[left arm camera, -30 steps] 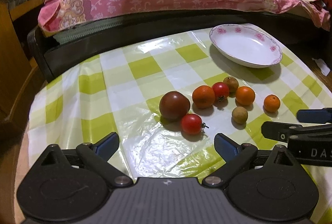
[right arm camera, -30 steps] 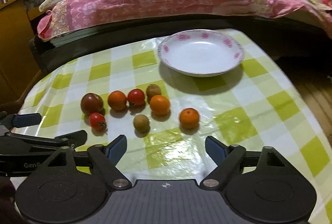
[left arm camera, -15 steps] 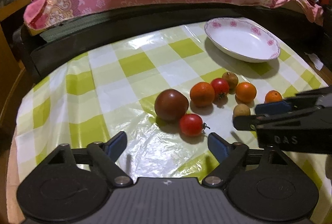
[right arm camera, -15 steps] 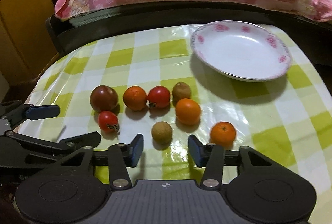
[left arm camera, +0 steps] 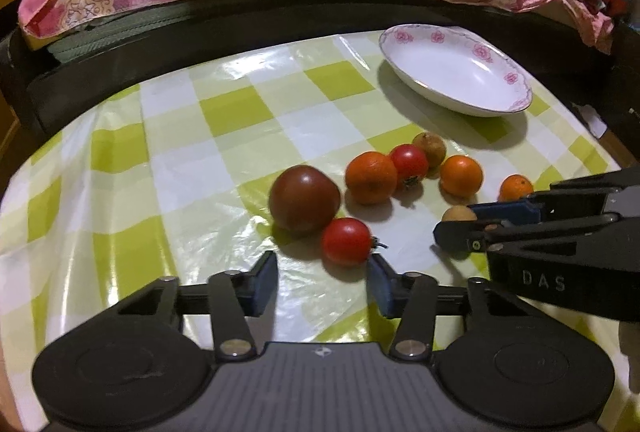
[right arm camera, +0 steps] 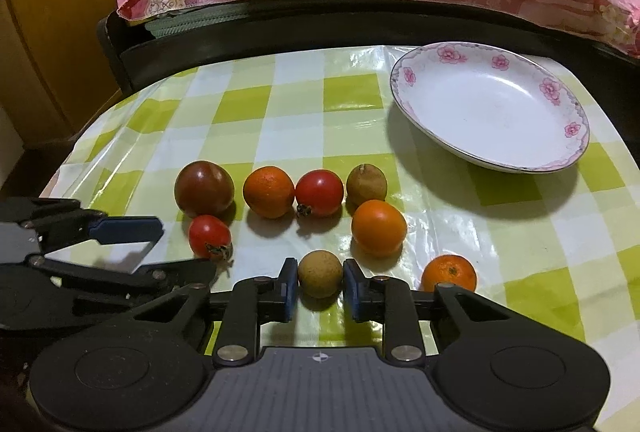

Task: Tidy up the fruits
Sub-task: 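Grasp the small brown kiwi with the right gripper while the left grasps a red cherry tomato, then carry both fruits to the white plate while the left gripper releases the cherry tomato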

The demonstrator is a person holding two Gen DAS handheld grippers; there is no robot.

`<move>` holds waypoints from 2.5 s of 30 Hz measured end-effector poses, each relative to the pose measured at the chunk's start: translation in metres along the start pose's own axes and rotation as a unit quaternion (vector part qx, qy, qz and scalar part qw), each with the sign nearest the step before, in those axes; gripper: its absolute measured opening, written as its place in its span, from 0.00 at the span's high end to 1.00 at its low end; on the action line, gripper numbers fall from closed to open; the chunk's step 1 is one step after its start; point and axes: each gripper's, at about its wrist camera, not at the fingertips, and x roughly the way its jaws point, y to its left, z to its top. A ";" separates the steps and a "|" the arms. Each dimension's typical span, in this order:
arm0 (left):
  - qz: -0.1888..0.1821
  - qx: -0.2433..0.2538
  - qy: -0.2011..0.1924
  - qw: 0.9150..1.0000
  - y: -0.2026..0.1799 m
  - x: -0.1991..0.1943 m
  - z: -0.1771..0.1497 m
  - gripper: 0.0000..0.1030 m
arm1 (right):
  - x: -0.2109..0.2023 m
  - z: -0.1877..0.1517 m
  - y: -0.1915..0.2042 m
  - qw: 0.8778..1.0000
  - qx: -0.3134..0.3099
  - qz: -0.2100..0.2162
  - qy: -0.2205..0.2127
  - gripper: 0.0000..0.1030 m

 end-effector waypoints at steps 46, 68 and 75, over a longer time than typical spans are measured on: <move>-0.021 0.085 -0.042 0.995 -0.036 0.003 -0.009 0.58 | -0.018 -0.021 -0.014 1.000 0.011 0.001 0.003 0.78; -0.021 0.067 -0.035 0.997 -0.042 -0.004 0.010 0.62 | -0.032 -0.014 -0.022 0.999 0.046 0.005 -0.008 0.79; -0.022 0.066 -0.053 0.996 -0.047 -0.007 0.029 0.62 | -0.039 -0.001 -0.030 0.998 0.054 -0.005 -0.031 0.79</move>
